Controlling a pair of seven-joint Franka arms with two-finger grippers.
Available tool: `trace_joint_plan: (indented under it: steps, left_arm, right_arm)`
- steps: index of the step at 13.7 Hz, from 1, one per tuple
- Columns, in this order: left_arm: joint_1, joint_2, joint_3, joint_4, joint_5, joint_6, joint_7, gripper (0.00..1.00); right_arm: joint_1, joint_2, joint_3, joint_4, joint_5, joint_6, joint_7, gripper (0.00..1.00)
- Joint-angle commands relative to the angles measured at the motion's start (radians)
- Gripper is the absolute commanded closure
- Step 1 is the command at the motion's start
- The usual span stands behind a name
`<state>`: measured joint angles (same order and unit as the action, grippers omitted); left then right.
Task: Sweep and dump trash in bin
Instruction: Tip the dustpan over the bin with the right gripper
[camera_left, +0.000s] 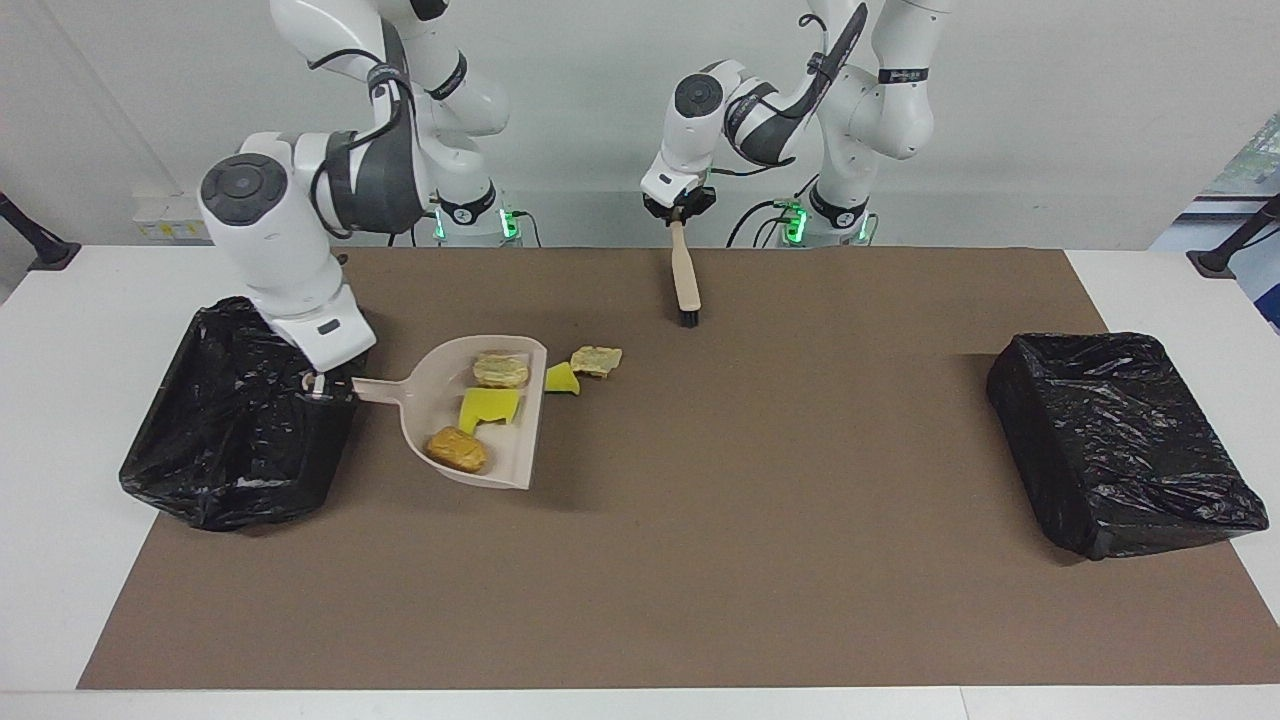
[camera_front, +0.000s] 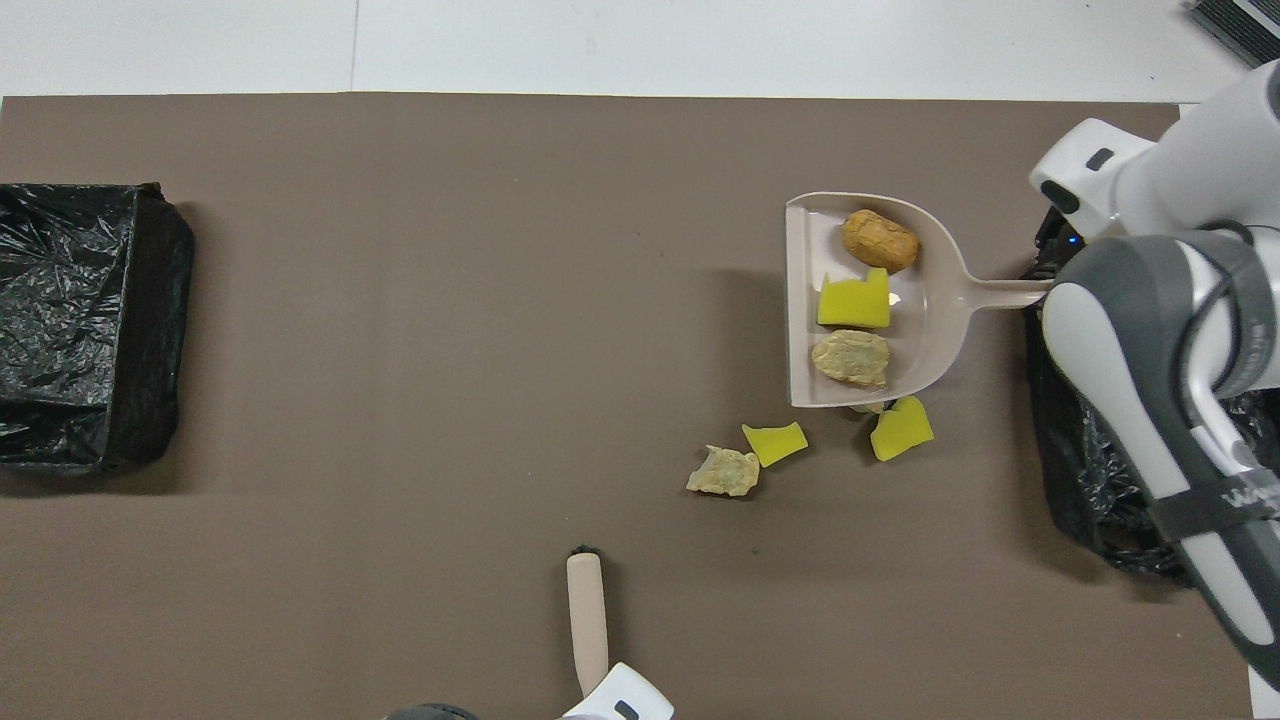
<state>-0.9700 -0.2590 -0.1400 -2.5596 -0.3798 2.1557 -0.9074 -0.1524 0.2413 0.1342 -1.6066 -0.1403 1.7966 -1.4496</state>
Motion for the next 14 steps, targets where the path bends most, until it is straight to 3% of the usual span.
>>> trace_joint_plan:
  steps: [1,3,5,9,11,14]
  left_arm:
    - [0.056,-0.008,0.005,0.03,0.004,-0.063,0.036,0.16]
    - [0.126,-0.017,0.005,0.084,0.092,-0.146,0.077,0.0]
    - [0.169,-0.041,0.01,0.114,0.169,-0.188,0.113,0.0]
    - [0.379,-0.084,0.008,0.147,0.283,-0.246,0.348,0.0]
    - [0.443,-0.088,0.008,0.173,0.353,-0.249,0.424,0.0]
    - [0.609,-0.069,0.008,0.297,0.358,-0.257,0.635,0.0]
  right_arm:
    - [-0.091,-0.011,0.007,0.007,0.019,-0.02,-0.028,1.0]
    - [-0.162,-0.011,0.007,0.007,0.008,-0.02,-0.087,1.0]
    - [-0.225,-0.011,0.004,0.007,0.002,-0.007,-0.203,1.0]
    - [-0.347,-0.027,-0.008,0.007,-0.094,0.003,-0.34,1.0]
    - [-0.366,-0.034,-0.042,0.007,-0.146,0.032,-0.376,1.0]
    - [-0.369,-0.042,-0.074,-0.003,-0.29,0.089,-0.379,1.0]
